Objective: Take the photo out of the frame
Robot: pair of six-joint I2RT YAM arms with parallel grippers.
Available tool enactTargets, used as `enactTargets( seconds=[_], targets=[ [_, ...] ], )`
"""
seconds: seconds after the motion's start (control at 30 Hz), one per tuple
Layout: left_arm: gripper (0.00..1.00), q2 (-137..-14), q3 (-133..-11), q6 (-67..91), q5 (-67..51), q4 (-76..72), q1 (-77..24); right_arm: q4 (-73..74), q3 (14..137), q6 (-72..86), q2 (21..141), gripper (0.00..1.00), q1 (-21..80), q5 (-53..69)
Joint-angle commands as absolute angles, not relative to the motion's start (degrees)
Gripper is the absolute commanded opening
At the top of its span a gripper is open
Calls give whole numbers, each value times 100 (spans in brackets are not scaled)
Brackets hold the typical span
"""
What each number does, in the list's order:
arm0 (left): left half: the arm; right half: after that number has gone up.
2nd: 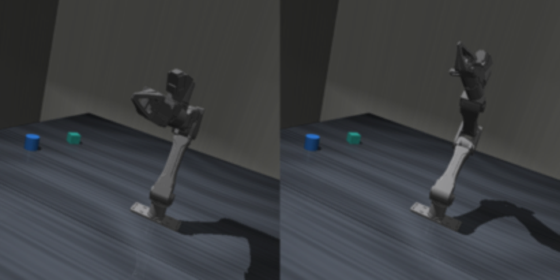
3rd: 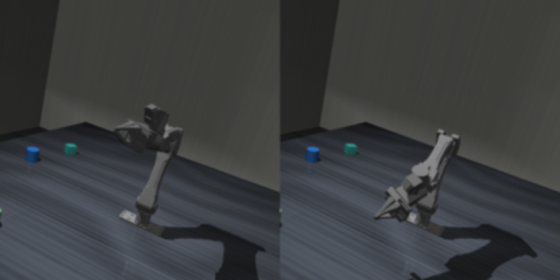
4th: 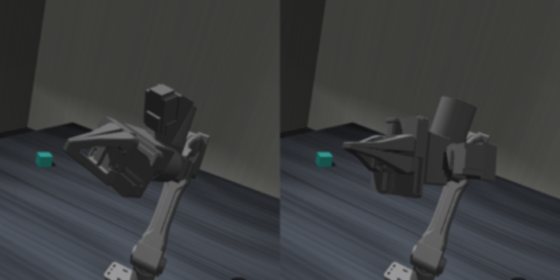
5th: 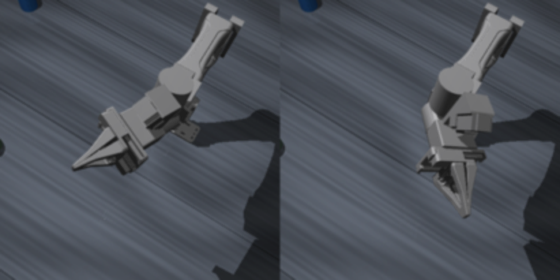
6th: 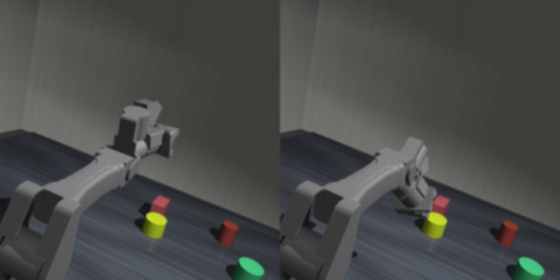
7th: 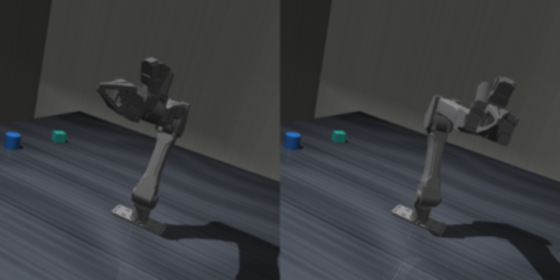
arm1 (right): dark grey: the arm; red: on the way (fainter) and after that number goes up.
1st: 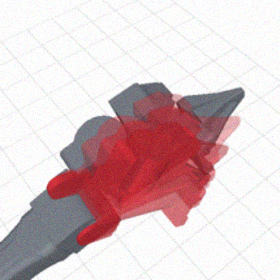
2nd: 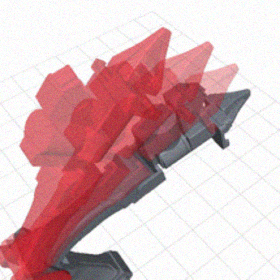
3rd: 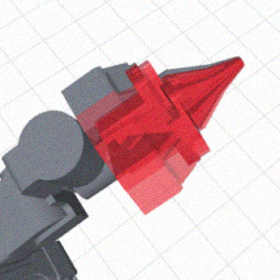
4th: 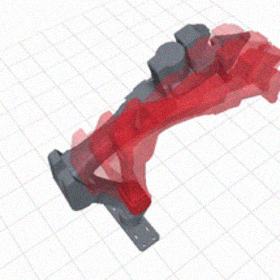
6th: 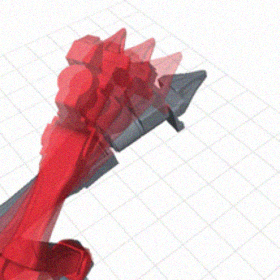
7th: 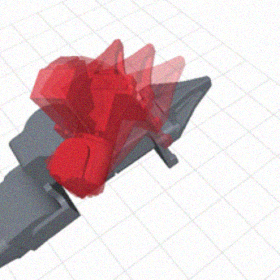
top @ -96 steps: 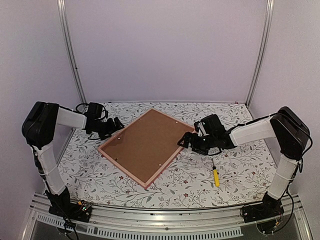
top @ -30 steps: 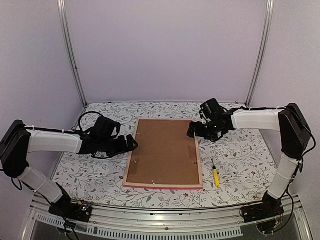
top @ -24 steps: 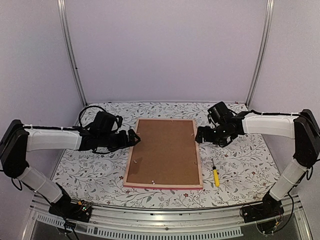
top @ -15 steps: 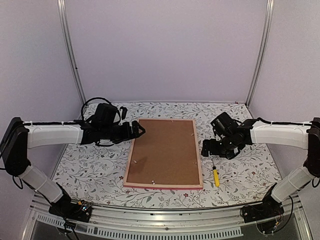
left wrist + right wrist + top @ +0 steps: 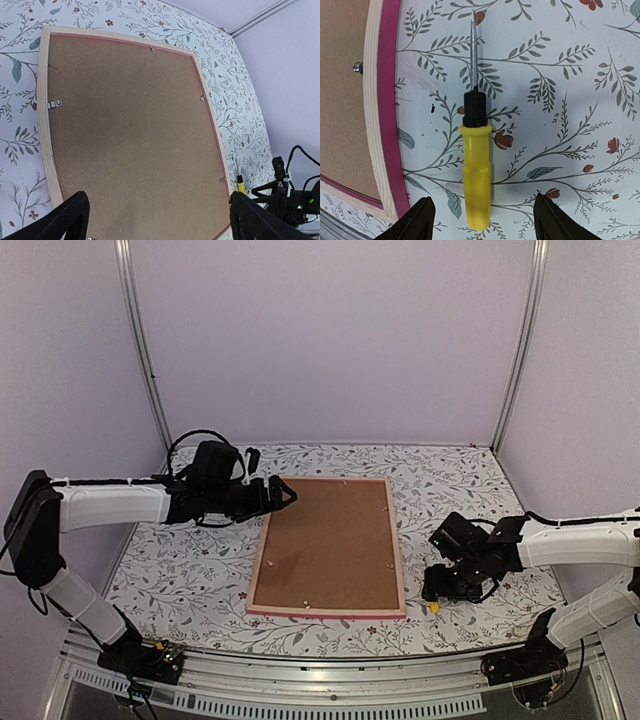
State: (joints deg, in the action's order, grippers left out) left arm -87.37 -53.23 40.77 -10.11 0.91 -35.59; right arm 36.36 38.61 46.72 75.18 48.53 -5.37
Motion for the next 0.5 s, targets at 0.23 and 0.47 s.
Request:
enactTargets(
  seconds=[0.23,0.47],
  targets=[
    [99,-8984,-5527,4333,-1248,-211,-3550,3338,3749,5047,7785,56,5312,-639],
    [99,-9024,-5559,4469,-1337,-301,-3551,3600,3926,5036,8131,44,5375,-866]
  ],
)
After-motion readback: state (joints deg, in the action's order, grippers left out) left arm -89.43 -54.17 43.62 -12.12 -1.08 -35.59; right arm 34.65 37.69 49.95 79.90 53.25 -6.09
